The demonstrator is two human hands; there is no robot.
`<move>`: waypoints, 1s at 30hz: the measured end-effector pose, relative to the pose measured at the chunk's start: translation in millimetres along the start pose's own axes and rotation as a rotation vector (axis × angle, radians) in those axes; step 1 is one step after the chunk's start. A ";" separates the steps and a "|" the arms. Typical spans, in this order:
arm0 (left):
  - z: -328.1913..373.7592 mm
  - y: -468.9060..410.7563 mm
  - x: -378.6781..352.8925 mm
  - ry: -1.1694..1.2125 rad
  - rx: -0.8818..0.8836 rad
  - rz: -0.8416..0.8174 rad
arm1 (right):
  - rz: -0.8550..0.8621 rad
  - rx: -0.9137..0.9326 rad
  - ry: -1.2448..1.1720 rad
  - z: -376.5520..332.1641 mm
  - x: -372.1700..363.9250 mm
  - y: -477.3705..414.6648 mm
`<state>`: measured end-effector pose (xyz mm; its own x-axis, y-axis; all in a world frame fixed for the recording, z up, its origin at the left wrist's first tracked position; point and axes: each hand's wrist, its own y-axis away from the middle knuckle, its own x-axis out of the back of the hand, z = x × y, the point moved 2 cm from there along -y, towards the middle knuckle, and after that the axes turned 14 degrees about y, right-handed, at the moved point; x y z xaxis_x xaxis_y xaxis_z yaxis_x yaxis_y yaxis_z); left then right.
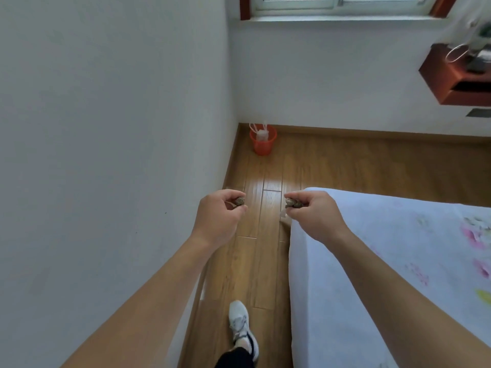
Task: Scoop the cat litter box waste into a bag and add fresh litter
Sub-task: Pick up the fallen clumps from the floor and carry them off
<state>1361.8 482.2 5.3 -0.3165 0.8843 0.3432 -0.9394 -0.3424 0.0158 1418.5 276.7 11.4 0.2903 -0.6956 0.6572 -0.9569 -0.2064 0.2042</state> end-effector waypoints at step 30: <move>45.2 -468.4 -93.0 -0.062 -0.031 -0.043 | 0.007 -0.013 -0.041 -51.2 91.7 -457.4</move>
<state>1837.2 546.1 8.4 -0.2680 0.8765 0.3999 -0.9559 -0.2938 0.0033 1883.1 342.5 15.4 0.2825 -0.7248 0.6283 -0.9588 -0.1926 0.2089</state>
